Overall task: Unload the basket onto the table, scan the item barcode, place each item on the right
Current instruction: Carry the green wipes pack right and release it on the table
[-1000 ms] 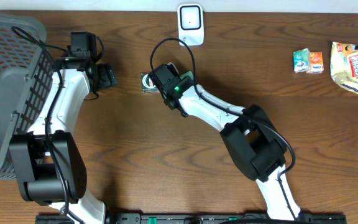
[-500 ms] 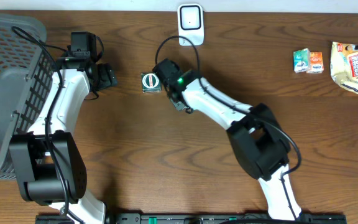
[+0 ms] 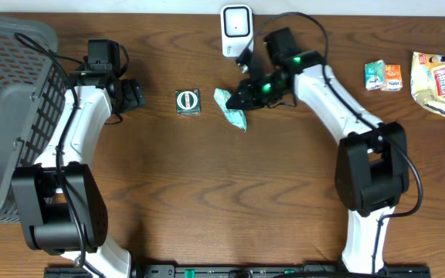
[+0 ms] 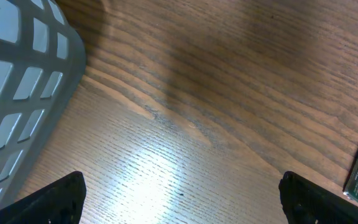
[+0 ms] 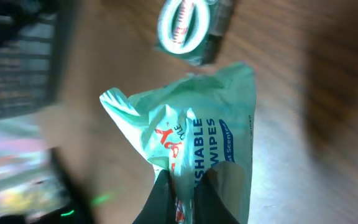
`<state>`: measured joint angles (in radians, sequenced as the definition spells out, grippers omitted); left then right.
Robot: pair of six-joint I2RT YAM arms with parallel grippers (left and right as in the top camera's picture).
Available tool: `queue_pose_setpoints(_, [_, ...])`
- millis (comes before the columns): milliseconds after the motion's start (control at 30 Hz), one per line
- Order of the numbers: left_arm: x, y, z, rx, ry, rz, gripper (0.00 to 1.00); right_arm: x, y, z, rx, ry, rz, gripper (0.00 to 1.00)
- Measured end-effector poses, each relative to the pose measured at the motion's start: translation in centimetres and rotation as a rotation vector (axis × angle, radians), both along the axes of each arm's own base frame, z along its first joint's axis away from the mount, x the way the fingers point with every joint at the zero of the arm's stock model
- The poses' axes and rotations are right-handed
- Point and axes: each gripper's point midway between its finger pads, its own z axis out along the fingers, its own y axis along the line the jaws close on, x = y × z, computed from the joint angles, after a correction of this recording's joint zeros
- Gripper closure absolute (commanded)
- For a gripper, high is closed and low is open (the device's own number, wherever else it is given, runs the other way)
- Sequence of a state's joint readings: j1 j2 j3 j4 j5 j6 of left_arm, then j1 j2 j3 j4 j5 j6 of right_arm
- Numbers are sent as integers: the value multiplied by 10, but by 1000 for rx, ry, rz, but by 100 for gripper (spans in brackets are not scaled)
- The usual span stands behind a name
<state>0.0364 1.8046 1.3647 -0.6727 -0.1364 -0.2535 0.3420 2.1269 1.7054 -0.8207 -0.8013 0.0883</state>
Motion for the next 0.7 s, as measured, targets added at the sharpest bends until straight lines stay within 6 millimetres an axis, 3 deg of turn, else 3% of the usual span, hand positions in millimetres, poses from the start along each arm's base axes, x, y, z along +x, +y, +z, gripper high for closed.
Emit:
queue_pose_setpoints(300, [0,0,0,0,0,0,3,-37,-20,-45,159,238,-24,99])
queue_pose_setpoints(333, [0,0,0,0,0,0,3,-38,-26,-51,170,253,-41,99])
queue_pose_setpoints(400, [0,0,0,0,0,0,2,-39,-41,-60,171,280,-78,84])
queue_pose_setpoints(467, [0,0,0,0,0,0,2,-39,-54,-68,149,302,-118,79])
queue_pose_setpoints(600, [0,0,0,0,0,0,2,-28,-88,-88,35,309,-223,77])
queue_pose_setpoints(700, [0,0,0,0,-1,0,2,-19,-125,-97,-87,353,-334,73])
